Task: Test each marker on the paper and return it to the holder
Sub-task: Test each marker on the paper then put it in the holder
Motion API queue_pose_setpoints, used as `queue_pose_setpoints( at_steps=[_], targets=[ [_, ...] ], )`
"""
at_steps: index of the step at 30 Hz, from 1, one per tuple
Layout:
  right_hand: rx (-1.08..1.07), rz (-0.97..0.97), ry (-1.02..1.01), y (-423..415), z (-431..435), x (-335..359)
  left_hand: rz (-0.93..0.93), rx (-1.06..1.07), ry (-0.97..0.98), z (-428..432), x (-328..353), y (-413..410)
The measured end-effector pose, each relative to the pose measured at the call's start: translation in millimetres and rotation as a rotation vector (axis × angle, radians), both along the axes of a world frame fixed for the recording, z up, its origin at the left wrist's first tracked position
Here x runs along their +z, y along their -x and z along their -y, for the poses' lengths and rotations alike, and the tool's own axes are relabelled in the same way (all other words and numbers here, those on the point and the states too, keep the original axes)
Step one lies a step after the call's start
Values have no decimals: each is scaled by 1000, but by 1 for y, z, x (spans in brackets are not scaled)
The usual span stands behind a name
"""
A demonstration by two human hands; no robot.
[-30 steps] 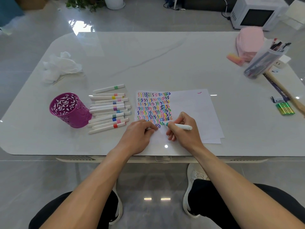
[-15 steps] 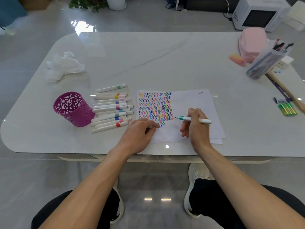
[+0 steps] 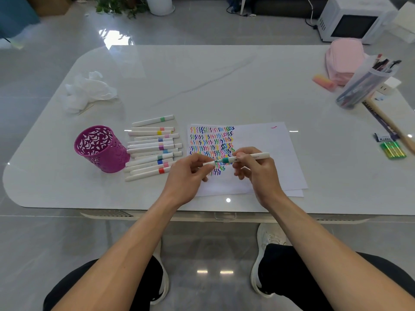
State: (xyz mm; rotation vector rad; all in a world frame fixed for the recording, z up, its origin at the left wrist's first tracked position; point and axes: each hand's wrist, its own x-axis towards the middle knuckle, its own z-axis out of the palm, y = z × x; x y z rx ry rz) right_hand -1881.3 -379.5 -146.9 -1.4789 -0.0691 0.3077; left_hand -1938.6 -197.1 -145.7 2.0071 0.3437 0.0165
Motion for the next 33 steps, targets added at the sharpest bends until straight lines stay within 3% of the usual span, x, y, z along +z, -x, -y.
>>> queue_pose_setpoints(
  at_steps=[8,15,33],
  targets=[
    [13,14,12,1,-1,-1,-8,-42,104,2,4,1],
    [64,9,17,5,-1,-4,-36,-113,-10,-2,2,5],
    [84,-107,-122,13,-6,-5,-26,-28,68,-9,8,7]
  ],
)
